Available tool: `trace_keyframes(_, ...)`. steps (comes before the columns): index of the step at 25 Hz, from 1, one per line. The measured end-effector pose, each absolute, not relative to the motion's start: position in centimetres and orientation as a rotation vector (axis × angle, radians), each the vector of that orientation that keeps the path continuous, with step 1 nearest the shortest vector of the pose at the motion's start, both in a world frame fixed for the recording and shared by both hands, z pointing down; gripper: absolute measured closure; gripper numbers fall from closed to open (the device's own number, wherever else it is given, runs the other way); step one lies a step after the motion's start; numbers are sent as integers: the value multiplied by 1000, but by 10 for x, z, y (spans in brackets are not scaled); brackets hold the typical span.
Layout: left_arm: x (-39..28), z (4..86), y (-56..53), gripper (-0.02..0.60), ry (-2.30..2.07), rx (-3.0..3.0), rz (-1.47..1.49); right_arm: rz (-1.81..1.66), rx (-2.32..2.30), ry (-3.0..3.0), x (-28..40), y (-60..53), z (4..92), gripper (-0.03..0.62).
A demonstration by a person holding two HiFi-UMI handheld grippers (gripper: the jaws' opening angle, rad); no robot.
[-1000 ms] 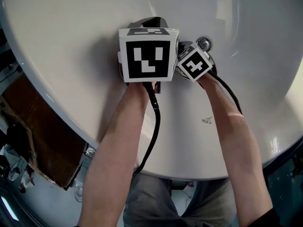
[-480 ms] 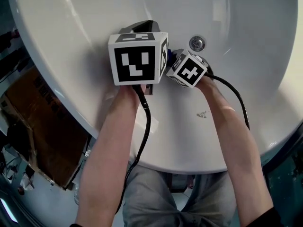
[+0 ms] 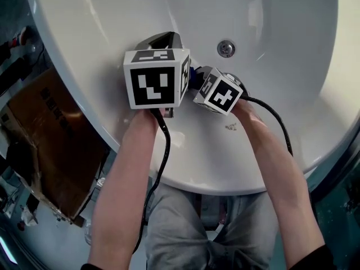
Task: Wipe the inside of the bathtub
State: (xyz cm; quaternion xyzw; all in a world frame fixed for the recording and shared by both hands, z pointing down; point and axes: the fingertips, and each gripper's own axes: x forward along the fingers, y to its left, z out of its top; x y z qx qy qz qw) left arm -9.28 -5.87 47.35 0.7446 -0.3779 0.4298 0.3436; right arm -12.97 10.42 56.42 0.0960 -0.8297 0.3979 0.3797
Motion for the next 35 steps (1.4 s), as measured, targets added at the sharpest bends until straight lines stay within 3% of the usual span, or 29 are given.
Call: trace_keyframes(35, -93, 390, 1, 578, -919, 1918, 1148, 998, -65, -2347, -154, 199, 339, 530)
